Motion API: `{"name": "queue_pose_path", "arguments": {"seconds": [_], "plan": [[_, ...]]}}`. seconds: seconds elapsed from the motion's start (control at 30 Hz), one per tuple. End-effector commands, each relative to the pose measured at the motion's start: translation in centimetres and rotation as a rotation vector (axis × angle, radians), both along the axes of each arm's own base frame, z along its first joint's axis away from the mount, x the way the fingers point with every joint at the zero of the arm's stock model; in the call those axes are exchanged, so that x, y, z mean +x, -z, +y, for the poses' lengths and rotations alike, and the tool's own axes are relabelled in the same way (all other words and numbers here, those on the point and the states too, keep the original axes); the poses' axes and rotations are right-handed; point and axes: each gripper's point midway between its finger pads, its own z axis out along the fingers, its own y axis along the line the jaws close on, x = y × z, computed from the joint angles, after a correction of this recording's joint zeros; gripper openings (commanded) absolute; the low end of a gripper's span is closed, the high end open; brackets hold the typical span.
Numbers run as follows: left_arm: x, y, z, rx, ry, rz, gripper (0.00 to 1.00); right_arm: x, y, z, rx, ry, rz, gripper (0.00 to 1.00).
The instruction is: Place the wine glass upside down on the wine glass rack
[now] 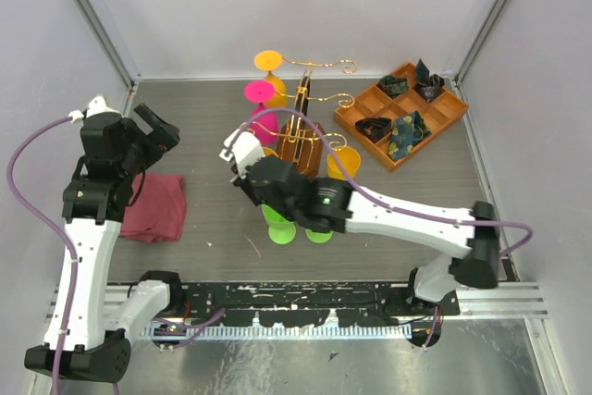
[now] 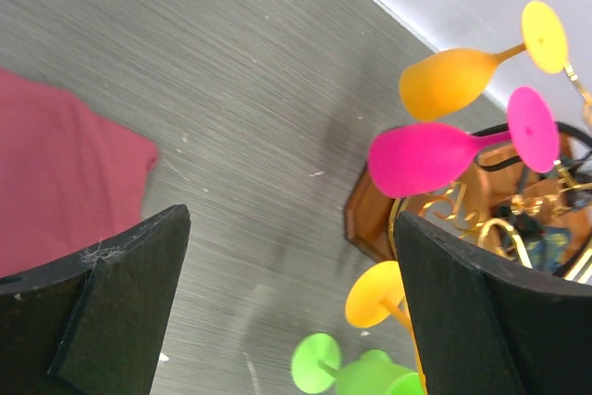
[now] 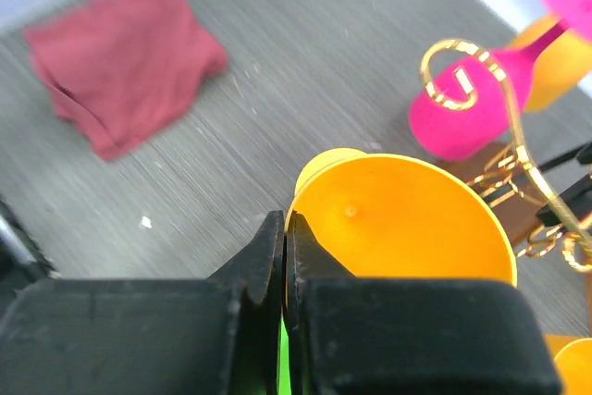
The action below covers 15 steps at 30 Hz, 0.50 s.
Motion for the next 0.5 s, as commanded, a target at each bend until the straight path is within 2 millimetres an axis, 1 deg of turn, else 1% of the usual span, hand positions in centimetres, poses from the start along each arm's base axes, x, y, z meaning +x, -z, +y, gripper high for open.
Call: {"name": "queue_pose_path", "arguments": {"seconds": [0.0,0.17,0.23,0.27,0.3,0.37,0.47], "plan": [[-0.9,-2.3,-1.5,-0.245,-0.06,-0.046,0.98,-1.3,-6.9,-0.1,0.24,-0.039,-0.07,0.01],[-3.3,-3.6,-2.3,-0.508,-0.147,-0.088,0.99,-1.5,-7.3,0.6,0.185,-0.041,-0.139,0.01],[-4.3,-3.6,-2.5,-0.61,-0.179,-0.104,0.99,-1.4,-7.6,1.1,0.182,-0.043,-0.167,0.01],[-4.8,-4.0,-2.5,-0.659,-0.192,-0.124,0.99,-1.3,-7.8,1.3,0.185,-0.045,-0.179,0.01],[-5.5,-3.3,-2.6,-0.694,-0.212,-0.106,1.0,-1.3,-7.9,1.5,0.186,-0.051,-0.189,0.01],[-6.3,-3.2,-2.9,-0.767,-0.226,-0.105,1.0,-1.3,-8.3,1.8,0.205,-0.055,-0.21,0.01],[-6.9,-2.8,-3.6,-0.853,-0.23,-0.074,1.0,-1.4,-9.6,2.2,0.254,-0.063,-0.25,0.01]]}}
